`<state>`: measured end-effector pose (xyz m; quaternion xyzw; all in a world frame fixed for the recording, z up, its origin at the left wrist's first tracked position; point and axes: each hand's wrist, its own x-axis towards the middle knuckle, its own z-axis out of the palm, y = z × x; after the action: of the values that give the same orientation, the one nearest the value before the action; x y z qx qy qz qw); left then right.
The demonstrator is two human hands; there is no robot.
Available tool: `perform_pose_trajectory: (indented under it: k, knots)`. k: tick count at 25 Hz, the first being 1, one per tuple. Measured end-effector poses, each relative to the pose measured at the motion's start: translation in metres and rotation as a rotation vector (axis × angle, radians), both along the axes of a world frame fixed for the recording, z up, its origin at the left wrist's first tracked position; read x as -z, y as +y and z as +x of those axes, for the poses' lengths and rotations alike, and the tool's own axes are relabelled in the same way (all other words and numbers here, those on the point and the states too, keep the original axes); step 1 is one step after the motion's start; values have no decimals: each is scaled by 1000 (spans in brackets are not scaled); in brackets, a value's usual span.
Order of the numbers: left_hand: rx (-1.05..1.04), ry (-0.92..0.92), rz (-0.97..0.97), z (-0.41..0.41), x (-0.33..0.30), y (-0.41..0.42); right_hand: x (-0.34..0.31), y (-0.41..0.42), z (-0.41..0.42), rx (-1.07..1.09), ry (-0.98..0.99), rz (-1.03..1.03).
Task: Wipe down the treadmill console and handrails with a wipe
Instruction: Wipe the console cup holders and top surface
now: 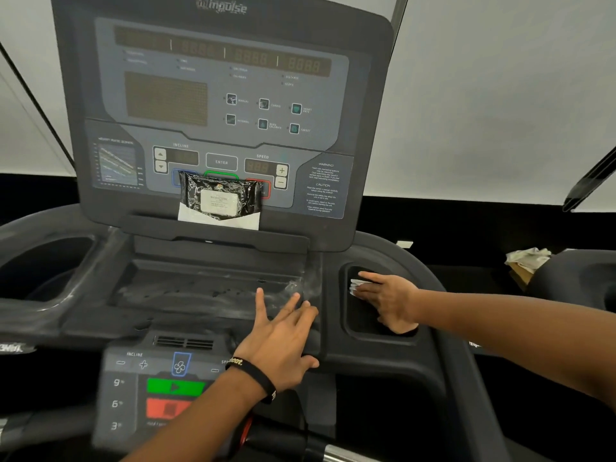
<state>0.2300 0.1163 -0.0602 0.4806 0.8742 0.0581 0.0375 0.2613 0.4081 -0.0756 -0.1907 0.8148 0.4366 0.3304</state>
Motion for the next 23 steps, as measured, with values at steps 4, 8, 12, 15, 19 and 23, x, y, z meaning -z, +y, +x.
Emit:
perform_pose_trajectory:
  k: [4, 8, 12, 15, 19, 23]
  knots:
    - [0, 17, -24, 0, -1, 0, -7, -15, 3, 96, -48, -39]
    - [-6, 15, -35, 1, -1, -3, -23, -28, 0, 675, -249, -244]
    - [-3, 32, -30, 2, -3, -3, -30, -33, -9, 1118, -251, -477]
    - [6, 30, -21, 0, -1, -3, -30, -37, -9, 1266, -191, -587]
    - [15, 8, -15, -2, 2, -1, -33, -24, 2, 1412, -160, -795]
    - [17, 2, -20, -2, 2, 0, -33, -35, 8, 974, -176, -524]
